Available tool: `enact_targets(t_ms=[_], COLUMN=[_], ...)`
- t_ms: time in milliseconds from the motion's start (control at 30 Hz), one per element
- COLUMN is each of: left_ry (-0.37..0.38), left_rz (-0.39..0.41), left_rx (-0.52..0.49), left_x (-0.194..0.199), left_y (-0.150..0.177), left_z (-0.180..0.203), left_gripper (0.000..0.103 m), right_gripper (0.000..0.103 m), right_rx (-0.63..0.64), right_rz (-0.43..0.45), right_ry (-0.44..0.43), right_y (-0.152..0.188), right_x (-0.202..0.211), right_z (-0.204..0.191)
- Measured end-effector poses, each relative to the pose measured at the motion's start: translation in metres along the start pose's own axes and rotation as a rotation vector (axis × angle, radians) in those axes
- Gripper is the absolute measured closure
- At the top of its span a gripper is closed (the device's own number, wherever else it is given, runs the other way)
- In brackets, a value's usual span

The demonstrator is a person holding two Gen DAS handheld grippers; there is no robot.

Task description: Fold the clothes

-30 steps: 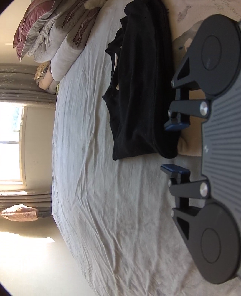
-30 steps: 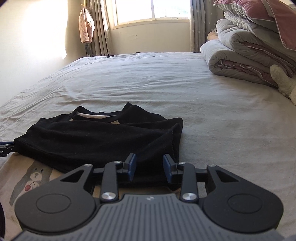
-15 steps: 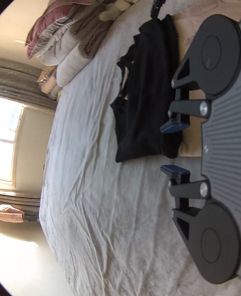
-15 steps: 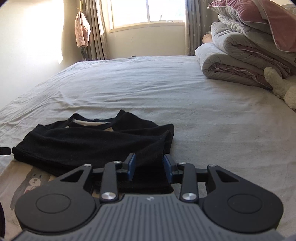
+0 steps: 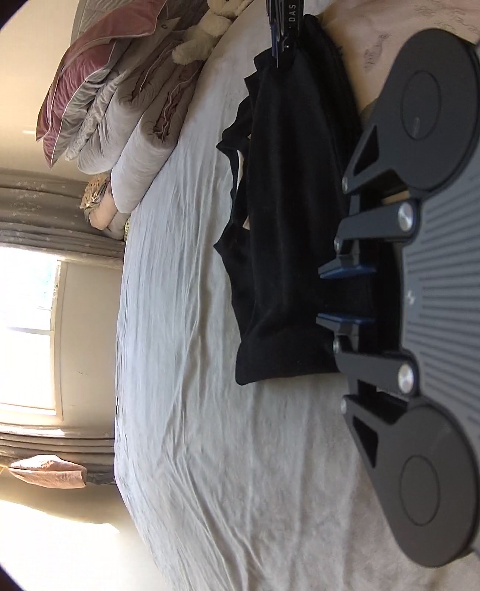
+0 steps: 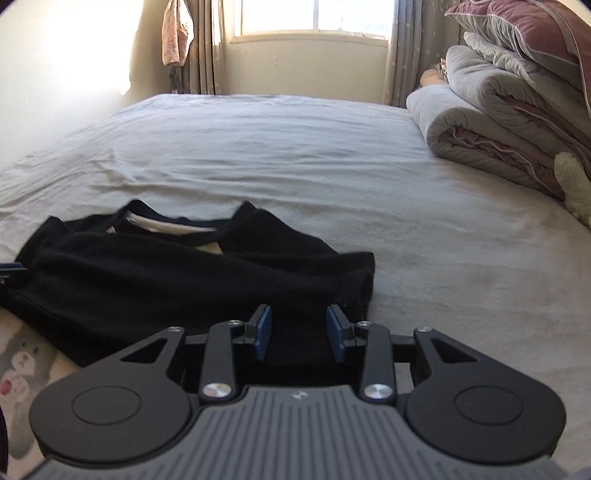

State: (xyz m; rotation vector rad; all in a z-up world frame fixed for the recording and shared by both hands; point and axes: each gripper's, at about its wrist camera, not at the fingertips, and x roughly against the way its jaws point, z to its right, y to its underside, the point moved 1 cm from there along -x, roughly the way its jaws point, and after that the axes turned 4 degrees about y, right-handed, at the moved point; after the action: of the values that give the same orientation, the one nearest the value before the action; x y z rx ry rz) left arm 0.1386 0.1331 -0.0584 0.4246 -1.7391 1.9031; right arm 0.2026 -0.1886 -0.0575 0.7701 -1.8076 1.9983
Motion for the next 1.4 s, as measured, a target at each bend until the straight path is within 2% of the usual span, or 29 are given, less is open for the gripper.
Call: enact_targets(t_ms=[100,267,367,567,633,733,933,1067,1233,1333,1400], left_ry=[0.004,0.009,0.021,0.082,0.089,0.098,0.132,0.148,0.145,0.173,0.195], left_rz=[0.007,0.026,0.030,0.036,0.038,0.036,0.037,0.037,0.034,0.030,0.025], left_rx=[-0.037,-0.097,-0.086,-0.015,-0.013,-0.011,0.018,0.031,0.025,0.041,0.052], left_x=[0.004,0.009,0.010,0.010,0.010,0.009,0.009,0.009,0.009,0.013,0.015], left_y=[0.003,0.011,0.012,0.013,0.014,0.016,0.018,0.018,0.016,0.012,0.005], left_z=[0.002,0.010,0.008,-0.004,-0.004,-0.004,-0.010,-0.012,-0.010,-0.015,-0.023], left_gripper=[0.081,0.081,0.081,0.081,0.081,0.082,0.082,0.082,0.082,0.081,0.081], right_gripper=[0.069,0.066,0.066,0.067,0.068,0.070,0.074,0.083,0.083,0.083,0.080], right_rx=[-0.036,-0.030,-0.026,0.052,0.103,0.194,0.333,0.373,0.366,0.326,0.284], right_rz=[-0.010,0.005,0.014,-0.027,-0.045,-0.068,-0.076,-0.075,-0.063,-0.036,-0.007], right_ry=[-0.010,-0.119,-0.185,-0.441,-0.498,-0.536,-0.525,-0.517,-0.445,-0.377,-0.372], right_y=[0.008,-0.012,-0.024,-0.038,-0.038,-0.037,-0.045,-0.058,-0.073,-0.080,-0.084], right_x=[0.003,0.015,0.022,0.005,-0.005,-0.016,-0.038,-0.053,-0.082,-0.083,-0.071], right_z=[0.010,-0.026,-0.047,-0.129,-0.153,-0.183,-0.210,-0.219,-0.229,-0.222,-0.203])
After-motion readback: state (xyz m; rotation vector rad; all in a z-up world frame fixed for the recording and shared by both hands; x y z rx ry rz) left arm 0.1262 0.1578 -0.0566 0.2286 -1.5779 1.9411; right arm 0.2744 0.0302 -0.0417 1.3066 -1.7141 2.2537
